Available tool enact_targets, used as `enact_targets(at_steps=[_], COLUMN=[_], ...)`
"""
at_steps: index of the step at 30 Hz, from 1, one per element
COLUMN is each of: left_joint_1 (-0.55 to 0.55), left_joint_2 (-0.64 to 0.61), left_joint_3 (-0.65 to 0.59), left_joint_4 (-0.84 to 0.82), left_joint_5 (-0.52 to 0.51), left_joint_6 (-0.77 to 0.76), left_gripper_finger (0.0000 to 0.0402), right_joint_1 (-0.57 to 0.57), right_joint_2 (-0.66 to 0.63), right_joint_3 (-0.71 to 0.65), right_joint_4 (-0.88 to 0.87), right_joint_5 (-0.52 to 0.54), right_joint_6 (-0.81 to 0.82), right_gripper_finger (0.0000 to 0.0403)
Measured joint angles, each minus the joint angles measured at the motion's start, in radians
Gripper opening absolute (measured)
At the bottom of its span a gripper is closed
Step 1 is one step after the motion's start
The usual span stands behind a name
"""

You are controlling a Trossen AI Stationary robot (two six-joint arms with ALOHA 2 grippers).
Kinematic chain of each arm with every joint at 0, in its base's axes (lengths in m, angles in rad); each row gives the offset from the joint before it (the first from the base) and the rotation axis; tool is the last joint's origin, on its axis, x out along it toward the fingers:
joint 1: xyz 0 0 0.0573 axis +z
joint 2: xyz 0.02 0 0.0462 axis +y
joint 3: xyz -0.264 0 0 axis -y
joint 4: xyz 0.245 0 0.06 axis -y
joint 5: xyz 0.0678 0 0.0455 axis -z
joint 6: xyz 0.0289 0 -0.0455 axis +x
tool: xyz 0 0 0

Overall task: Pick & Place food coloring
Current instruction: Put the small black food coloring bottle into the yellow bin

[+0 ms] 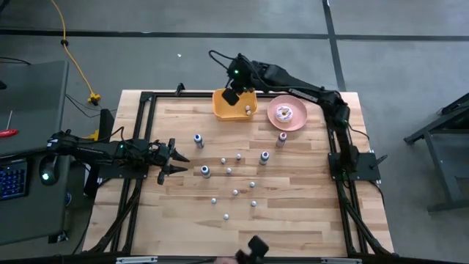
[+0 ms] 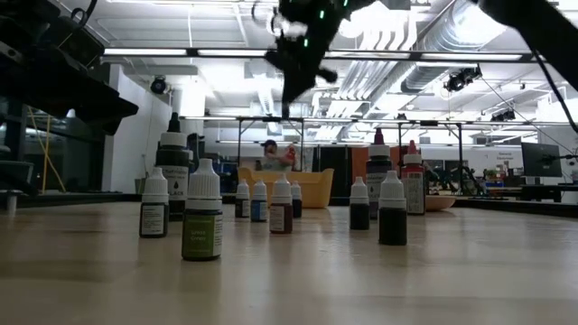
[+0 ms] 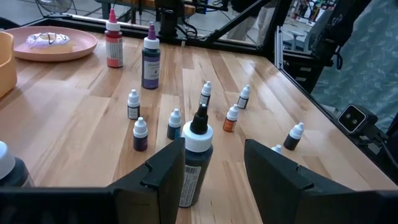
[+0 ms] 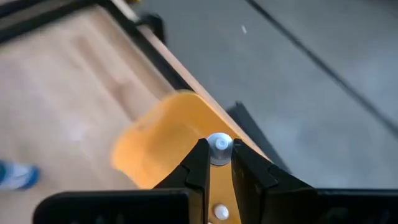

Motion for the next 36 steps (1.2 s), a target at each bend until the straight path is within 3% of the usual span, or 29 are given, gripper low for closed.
enact_targets(at_steps=[10, 30, 36], left_joint_1=[0.000, 0.000, 0.000], left_joint_2=[0.000, 0.000, 0.000], left_joint_3=[0.000, 0.000, 0.000], left_joint_4=[0.000, 0.000, 0.000], left_joint_5=[0.000, 0.000, 0.000], left_joint_6=[0.000, 0.000, 0.000], left_gripper_finger=[0.0163, 0.0163, 0.0163], right_joint_1=[-0.083, -0.150, -0.151], right_joint_2=[0.149, 0.165, 0.170], right_joint_3=[-0.001, -0.005, -0.118], right_joint_4=[-0.027, -0.085, 0.012], right_joint_5=[-0.028, -0.080, -0.125], right_joint_6=[0.164, 0.197, 0.230], right_gripper_finger=[0.0038, 0.0038, 0.0038])
